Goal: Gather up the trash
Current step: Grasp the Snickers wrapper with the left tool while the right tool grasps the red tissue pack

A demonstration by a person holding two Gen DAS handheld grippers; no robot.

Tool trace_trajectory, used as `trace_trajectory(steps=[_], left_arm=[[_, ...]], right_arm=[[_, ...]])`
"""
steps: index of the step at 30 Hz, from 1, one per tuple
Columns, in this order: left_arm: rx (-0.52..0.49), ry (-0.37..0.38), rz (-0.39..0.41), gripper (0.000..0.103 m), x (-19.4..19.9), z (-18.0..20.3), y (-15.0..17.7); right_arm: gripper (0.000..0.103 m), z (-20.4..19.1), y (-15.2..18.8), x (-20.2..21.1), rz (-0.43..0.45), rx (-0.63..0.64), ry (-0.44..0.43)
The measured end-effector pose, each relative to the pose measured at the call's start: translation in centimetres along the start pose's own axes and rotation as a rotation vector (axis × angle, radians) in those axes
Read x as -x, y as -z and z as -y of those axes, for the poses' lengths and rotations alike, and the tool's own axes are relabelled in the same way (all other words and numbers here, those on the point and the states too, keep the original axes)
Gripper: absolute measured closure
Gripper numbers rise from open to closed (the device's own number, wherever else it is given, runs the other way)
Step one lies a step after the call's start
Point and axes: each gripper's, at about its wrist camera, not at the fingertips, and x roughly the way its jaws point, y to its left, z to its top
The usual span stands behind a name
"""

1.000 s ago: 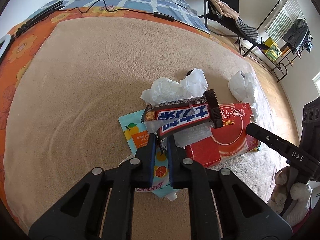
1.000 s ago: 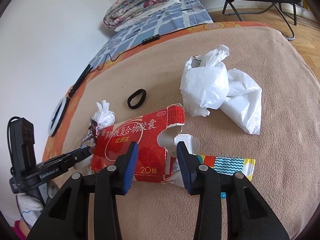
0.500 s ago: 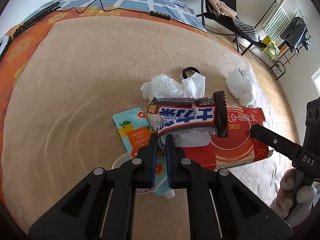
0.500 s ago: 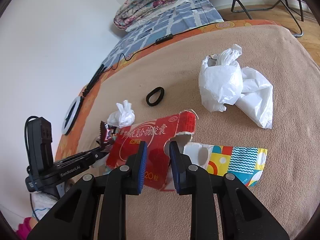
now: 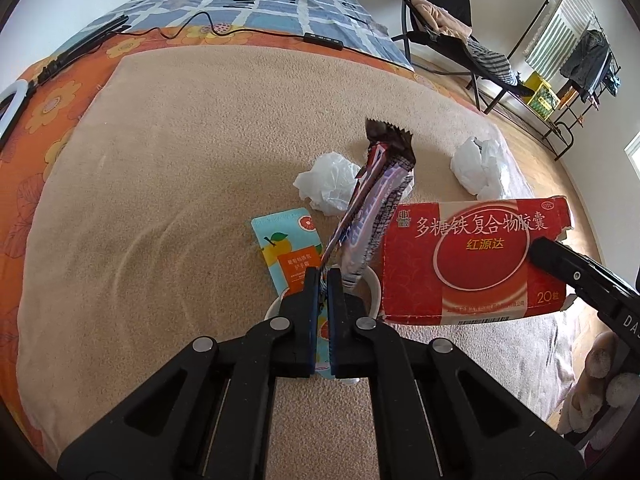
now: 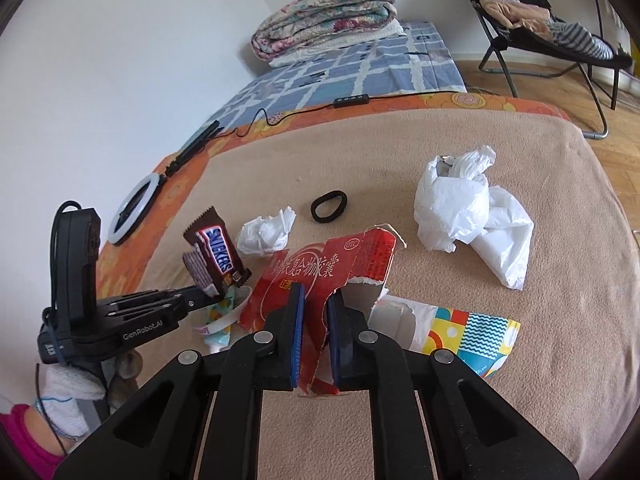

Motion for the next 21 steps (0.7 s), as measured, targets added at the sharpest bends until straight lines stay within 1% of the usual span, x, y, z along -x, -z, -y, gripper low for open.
trace_trajectory(steps=[8,15,21], left_arm=[[0.006,0.035,0.024,0.101,1.7,0.2,-0.1],[-0.009,0.048,0.036,0.101,3.6,0.8,0.6],[-0.035,0.058,0.051,0.101,5.6,1.6,1.5]], right_arm=[[0.097,-0.9,0.1,2.0,0.041,0.035,0.012],[0.1,-1.7,0.2,3.8,0.075,0.081,0.042],[0.1,-3.1,0.8,5.3,0.094,0.141,0.075]])
